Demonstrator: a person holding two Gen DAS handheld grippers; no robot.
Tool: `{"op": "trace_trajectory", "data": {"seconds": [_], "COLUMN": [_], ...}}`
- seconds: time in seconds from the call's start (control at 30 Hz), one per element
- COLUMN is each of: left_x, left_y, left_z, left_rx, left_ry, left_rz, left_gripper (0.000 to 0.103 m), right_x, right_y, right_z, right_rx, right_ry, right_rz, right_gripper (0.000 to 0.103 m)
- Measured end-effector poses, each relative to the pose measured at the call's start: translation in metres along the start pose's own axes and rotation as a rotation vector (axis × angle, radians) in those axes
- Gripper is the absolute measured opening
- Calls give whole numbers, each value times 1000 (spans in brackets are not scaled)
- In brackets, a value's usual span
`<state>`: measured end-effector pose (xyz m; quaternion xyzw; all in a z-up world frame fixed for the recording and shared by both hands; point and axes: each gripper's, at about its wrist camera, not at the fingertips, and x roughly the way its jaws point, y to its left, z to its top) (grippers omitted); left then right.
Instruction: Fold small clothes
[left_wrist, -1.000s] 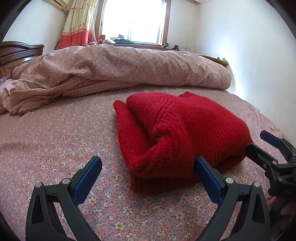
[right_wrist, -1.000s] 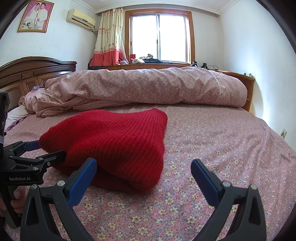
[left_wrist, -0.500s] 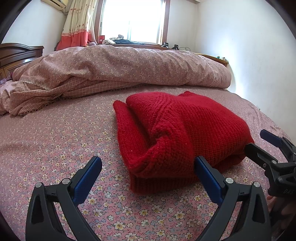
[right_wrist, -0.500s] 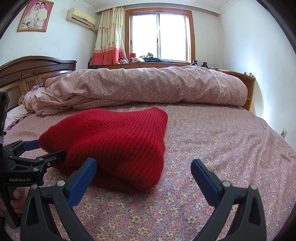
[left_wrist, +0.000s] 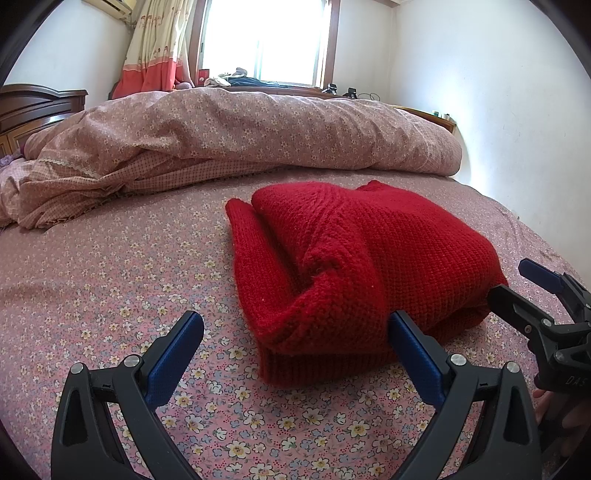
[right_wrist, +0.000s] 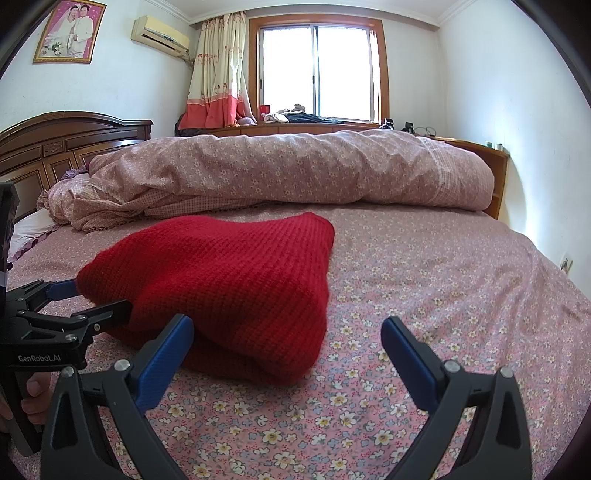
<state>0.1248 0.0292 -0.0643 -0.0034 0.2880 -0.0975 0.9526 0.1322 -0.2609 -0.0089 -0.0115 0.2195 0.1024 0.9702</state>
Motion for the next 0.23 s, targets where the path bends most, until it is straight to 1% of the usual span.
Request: {"op": "trace_trajectory", "data": {"seconds": [0.23], "left_x": [1], "left_y": [1], "left_z": [1], "left_rx": [0], "left_ry": [2], "left_rz": [-1], "left_gripper": [97], "right_x": [0], "right_y": [0], "right_z": [0], "right_rx": [-1], "right_ry": [0], "right_rz": [0], "right_gripper": [103]}}
